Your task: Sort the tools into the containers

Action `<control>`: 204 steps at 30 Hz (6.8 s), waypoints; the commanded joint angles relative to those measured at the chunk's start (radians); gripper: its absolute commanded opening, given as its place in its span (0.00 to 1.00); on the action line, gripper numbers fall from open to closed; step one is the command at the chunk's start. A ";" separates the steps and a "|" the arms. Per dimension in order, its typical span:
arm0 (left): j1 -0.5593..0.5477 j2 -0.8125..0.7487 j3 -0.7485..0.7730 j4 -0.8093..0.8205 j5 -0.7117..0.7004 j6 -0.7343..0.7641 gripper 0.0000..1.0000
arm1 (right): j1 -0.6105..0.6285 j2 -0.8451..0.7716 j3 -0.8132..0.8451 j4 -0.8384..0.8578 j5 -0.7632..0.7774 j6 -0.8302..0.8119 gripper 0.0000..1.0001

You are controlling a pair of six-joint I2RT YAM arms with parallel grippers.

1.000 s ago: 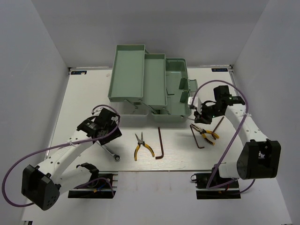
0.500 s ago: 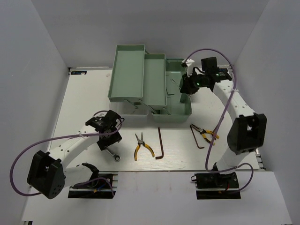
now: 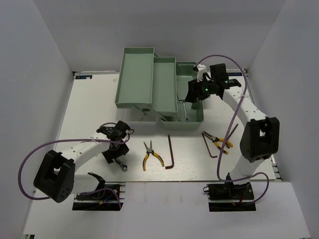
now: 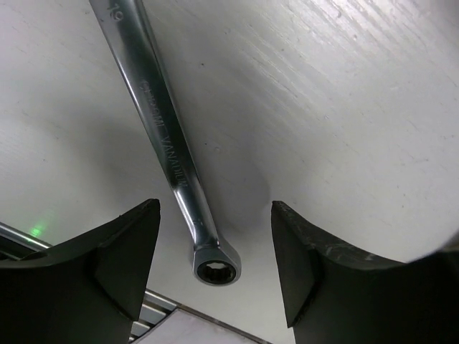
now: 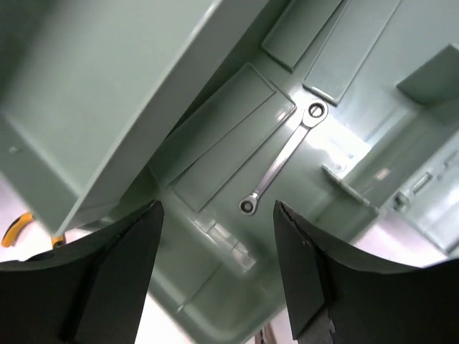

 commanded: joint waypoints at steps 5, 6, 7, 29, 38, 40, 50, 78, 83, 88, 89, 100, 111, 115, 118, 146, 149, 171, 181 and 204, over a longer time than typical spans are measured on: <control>0.010 0.014 -0.071 0.089 -0.034 -0.036 0.72 | -0.052 -0.255 -0.233 0.116 -0.003 0.073 0.64; 0.010 0.014 -0.080 0.089 -0.034 -0.036 0.72 | -0.067 -0.295 -0.282 0.134 -0.005 0.078 0.61; 0.019 0.014 -0.094 0.089 -0.053 -0.045 0.72 | -0.082 -0.336 -0.310 0.165 -0.029 0.078 0.58; 0.120 -0.003 -0.149 0.100 -0.147 -0.092 0.41 | -0.245 -0.610 -0.618 0.254 -0.224 0.136 0.46; 0.120 0.068 -0.178 0.149 -0.063 -0.071 0.00 | -0.335 -0.642 -0.638 0.263 -0.297 0.173 0.44; 0.120 0.058 -0.178 0.158 -0.050 -0.059 0.00 | -0.348 -0.639 -0.644 0.262 -0.317 0.176 0.46; 0.077 -0.262 -0.034 0.040 -0.009 0.142 0.00 | -0.378 -0.619 -0.654 0.259 -0.354 0.164 0.91; 0.050 -0.413 0.253 -0.012 0.770 0.809 0.00 | -0.415 -0.653 -0.677 0.300 -0.333 0.173 0.91; 0.050 -0.390 0.312 0.034 0.890 0.840 0.00 | -0.417 -0.656 -0.680 0.302 -0.330 0.172 0.91; 0.030 -0.319 0.380 0.089 0.948 0.840 0.00 | -0.421 -0.670 -0.689 0.300 -0.314 0.165 0.91; 0.030 -0.286 0.394 0.089 0.959 0.840 0.00 | -0.424 -0.670 -0.690 0.302 -0.305 0.161 0.91; -0.085 -0.009 0.617 0.298 0.991 0.805 0.00 | -0.451 -0.686 -0.710 0.311 -0.281 0.170 0.91; -0.173 0.395 0.944 0.555 0.767 0.634 0.00 | -0.497 -0.803 -0.802 0.326 -0.134 0.103 0.91; -0.182 0.575 1.145 0.528 0.669 0.575 0.00 | -0.506 -0.820 -0.819 0.368 0.003 0.132 0.91; -0.191 0.727 1.329 0.477 0.596 0.550 0.00 | -0.526 -0.812 -0.830 0.371 -0.063 0.127 0.91; -0.233 0.953 1.633 0.401 0.543 0.685 0.67 | -0.589 -0.593 -0.746 -0.068 -0.464 -0.556 0.76; -0.271 0.826 1.534 0.372 0.609 0.785 0.67 | -0.576 -0.590 -0.790 -0.193 -0.413 -0.840 0.56; -0.386 -0.195 0.109 0.200 0.170 0.543 0.67 | -0.556 -0.427 -0.744 0.009 -0.154 -1.028 0.53; -0.386 -0.256 0.059 0.209 0.180 0.500 0.67 | -0.547 -0.320 -0.726 -0.105 -0.187 -1.189 0.50; -0.386 -0.324 0.013 0.163 0.180 0.444 0.66 | -0.444 -0.220 -0.862 -0.016 -0.009 -1.318 0.22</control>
